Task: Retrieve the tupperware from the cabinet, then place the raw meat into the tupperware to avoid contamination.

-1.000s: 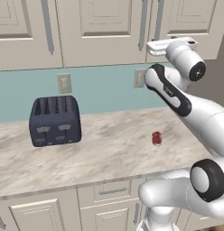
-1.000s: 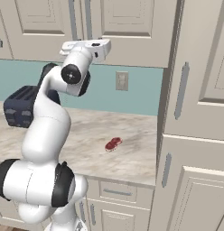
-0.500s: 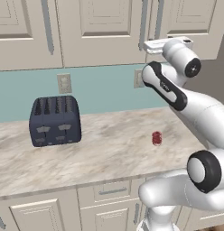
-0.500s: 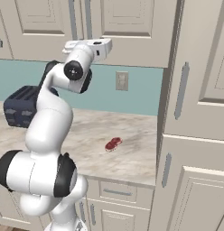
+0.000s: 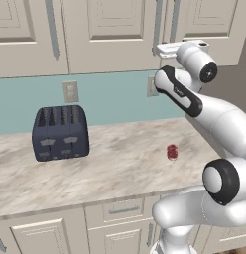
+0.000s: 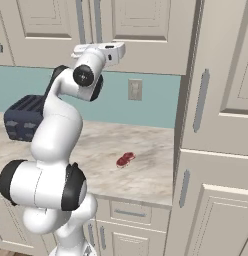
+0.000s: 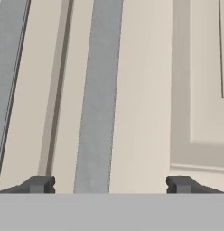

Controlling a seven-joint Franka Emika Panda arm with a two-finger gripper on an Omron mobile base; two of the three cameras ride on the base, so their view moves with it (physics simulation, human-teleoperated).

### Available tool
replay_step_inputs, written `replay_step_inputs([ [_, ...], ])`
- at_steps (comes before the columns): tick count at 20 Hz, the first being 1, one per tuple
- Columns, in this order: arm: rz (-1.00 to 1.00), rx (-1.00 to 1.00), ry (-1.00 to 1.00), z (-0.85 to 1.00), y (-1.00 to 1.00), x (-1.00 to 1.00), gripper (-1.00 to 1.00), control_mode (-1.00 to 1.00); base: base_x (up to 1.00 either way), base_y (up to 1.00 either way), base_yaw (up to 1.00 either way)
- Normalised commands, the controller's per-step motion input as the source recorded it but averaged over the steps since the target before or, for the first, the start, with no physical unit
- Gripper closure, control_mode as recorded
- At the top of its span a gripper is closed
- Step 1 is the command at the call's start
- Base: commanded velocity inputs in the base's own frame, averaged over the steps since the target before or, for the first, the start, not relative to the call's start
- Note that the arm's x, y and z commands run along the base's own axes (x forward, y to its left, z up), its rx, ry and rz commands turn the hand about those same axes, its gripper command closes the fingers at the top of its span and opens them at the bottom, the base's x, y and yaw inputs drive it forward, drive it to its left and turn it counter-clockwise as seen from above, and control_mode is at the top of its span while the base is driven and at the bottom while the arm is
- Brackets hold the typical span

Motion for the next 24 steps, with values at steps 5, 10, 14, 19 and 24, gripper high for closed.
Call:
replay_step_inputs([
  [5, 0.00, 0.00, 0.02, -0.04, 0.00, 0.20, -1.00, -1.00, 0.00, 0.00, 0.00],
  [10, 0.00, 0.00, 0.02, -0.03, 0.00, 0.21, -1.00, -1.00, 0.00, 0.00, 0.00],
  [14, 0.00, 0.00, 0.02, -0.04, 0.00, 0.22, 1.00, -1.00, 0.00, 0.00, 0.00],
  [19, 0.00, 0.00, 0.02, -0.06, 0.02, 0.24, 1.00, -1.00, 0.00, 0.00, 0.00],
  [24, 0.00, 0.00, 0.02, -0.07, 0.04, 0.25, 1.00, -1.00, 0.00, 0.00, 0.00],
])
